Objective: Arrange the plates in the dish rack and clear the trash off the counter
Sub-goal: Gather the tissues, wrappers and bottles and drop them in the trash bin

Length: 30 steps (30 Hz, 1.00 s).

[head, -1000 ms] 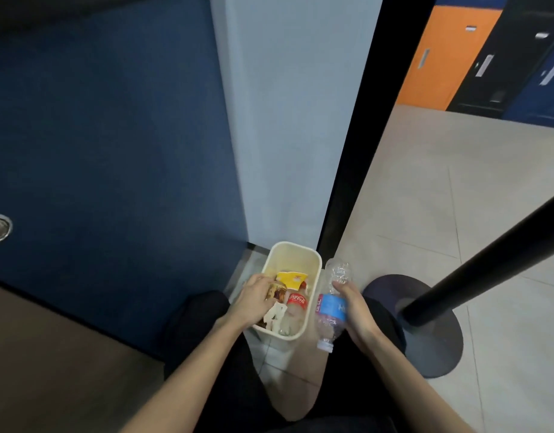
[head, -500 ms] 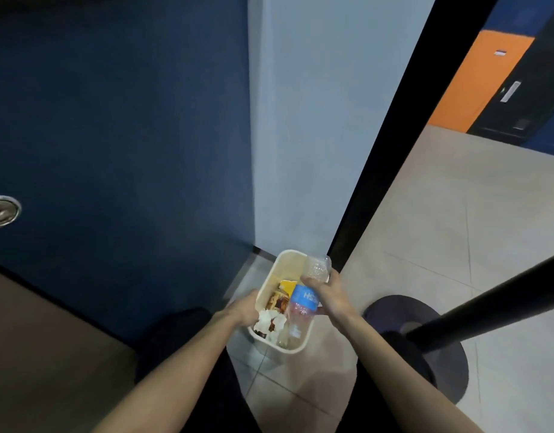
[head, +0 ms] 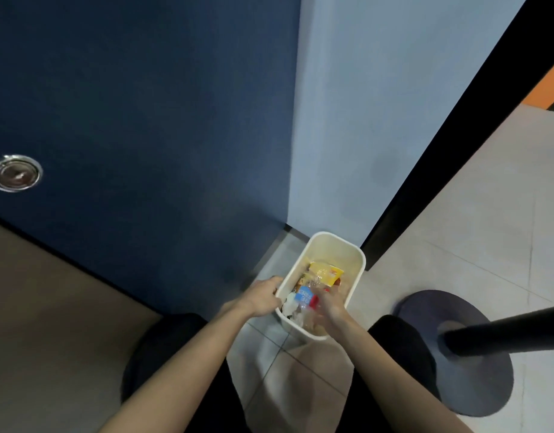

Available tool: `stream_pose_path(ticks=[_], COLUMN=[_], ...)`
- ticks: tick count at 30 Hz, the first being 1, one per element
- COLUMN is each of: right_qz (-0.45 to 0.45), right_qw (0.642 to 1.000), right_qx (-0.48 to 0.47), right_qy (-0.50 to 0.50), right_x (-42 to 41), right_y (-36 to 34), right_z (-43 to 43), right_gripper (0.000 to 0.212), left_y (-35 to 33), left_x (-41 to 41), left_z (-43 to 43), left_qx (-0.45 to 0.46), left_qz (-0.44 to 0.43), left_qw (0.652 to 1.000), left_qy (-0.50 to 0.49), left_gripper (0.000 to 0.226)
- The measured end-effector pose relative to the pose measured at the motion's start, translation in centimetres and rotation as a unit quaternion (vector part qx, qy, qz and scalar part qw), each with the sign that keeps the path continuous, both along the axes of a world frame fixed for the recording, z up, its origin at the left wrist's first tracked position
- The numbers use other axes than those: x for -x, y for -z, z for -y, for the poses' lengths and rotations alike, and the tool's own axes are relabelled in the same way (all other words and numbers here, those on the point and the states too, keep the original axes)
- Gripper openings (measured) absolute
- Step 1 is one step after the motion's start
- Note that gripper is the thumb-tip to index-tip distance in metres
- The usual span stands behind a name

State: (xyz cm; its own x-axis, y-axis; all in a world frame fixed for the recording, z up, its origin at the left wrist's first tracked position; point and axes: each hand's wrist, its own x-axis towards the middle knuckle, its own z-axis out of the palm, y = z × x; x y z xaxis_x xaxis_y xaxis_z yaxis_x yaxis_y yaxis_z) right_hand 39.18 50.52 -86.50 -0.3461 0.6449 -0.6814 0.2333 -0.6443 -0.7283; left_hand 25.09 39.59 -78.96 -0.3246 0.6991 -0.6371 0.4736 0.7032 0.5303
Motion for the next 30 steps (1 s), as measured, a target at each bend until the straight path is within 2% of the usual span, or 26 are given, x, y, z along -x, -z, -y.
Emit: stream_pose_path(ticks=[2,5,7,9,11,14,19,22,30], right_qz=[0.019,0.081,0.142,0.21,0.252,0.238,0.158,0.149,0.133], right_qw=[0.997,0.977,0.945,0.892,0.863,0.882,0.926,0.929,0.934], right_qx=[-0.032,-0.122,-0.246,-0.356,-0.375,-0.321,-0.274,-0.27,-0.26], right_qy=[-0.071,-0.155,-0.165,-0.184,-0.223,-0.25,-0.204,-0.206,-0.206], right_x=[-0.5,-2.0,-3.6,-5.4,-6.6,-6.9,-6.3,-6.4,-6.7], right_y=[-1.1,-3.3,-4.5,-5.1,-4.8,-3.1,-2.4,-2.3,-2.5], right_z=[-0.2,-1.3,-1.8,-1.7,-1.0,-0.1,0.2,0.4,0.4], right_gripper=[0.034,0.045,0.045,0.053,0.067,0.06,0.042,0.05,0.064], left_y=[-0.3,-0.3,-0.4,-0.4,0.0,0.1,-0.6,0.2,0.3], left_x=[0.2,0.2,-0.1,-0.3,-0.4,-0.3,-0.9,-0.6,-0.9], left_z=[0.3,0.3,0.2,0.0,-0.3,-0.7,-0.9,-1.0,-0.9], left_qx=[-0.01,-0.009,-0.008,-0.015,-0.023,-0.024,-0.018,-0.013,-0.014], left_qz=[0.004,0.006,0.004,0.013,0.024,0.039,0.046,0.033,0.022], left_qw=[1.0,1.0,1.0,1.0,0.999,0.999,0.999,0.999,1.0], left_qy=[-0.01,0.0,0.015,0.024,0.021,0.021,0.01,0.011,0.005], left_gripper=[0.053,0.06,0.067,0.07,0.075,0.081,0.076,0.085,0.088])
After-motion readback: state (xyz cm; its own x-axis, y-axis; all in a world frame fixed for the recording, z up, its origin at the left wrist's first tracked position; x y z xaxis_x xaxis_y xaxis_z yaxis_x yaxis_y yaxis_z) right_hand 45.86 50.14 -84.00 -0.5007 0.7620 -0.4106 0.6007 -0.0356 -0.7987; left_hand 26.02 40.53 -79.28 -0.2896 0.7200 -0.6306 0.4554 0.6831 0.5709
